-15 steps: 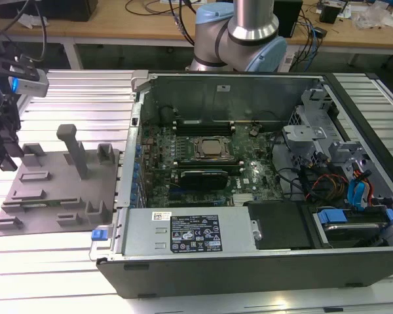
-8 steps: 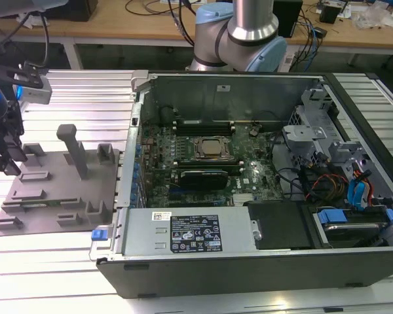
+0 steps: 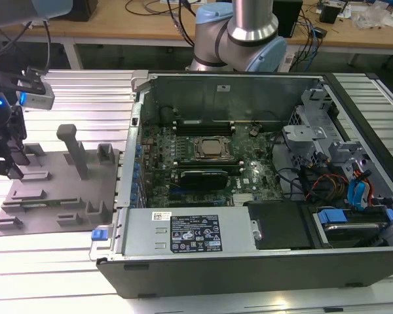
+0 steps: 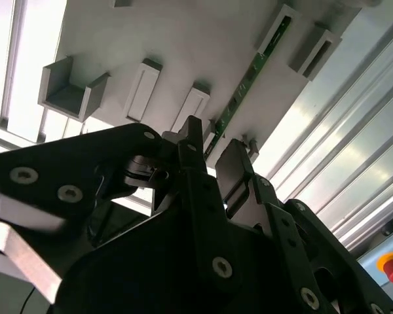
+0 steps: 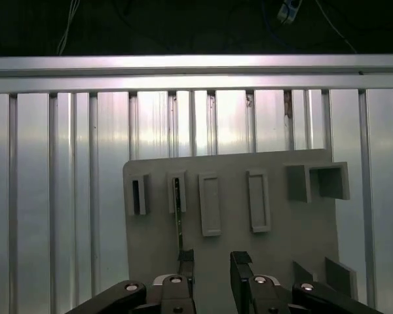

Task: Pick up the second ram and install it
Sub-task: 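Pick up the second ram and move it above second insertion slot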

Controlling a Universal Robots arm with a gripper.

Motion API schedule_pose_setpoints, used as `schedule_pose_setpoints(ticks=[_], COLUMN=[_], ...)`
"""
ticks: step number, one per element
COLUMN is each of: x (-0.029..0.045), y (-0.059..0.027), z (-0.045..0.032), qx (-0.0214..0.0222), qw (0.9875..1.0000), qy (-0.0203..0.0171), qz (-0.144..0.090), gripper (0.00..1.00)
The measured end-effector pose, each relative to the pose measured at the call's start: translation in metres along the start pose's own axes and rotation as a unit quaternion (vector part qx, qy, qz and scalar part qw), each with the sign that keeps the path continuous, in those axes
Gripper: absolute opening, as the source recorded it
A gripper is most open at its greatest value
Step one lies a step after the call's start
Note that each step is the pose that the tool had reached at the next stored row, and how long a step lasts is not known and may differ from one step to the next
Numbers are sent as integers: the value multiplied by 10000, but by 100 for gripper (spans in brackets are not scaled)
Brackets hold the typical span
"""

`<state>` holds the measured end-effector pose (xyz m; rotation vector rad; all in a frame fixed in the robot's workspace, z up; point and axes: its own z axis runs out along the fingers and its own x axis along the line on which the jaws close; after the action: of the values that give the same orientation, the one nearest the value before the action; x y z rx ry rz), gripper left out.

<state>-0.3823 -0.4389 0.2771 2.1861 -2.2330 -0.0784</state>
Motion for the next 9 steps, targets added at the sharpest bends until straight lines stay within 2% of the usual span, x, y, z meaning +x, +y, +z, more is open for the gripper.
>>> schedule_pose_setpoints(ticks=[6, 9], x=[2, 17], y=[-4, -9], z=[88, 180], qx=[0, 0], qw=[10000, 10000], qy=[0, 0], qz=[0, 0], gripper=[34, 34])
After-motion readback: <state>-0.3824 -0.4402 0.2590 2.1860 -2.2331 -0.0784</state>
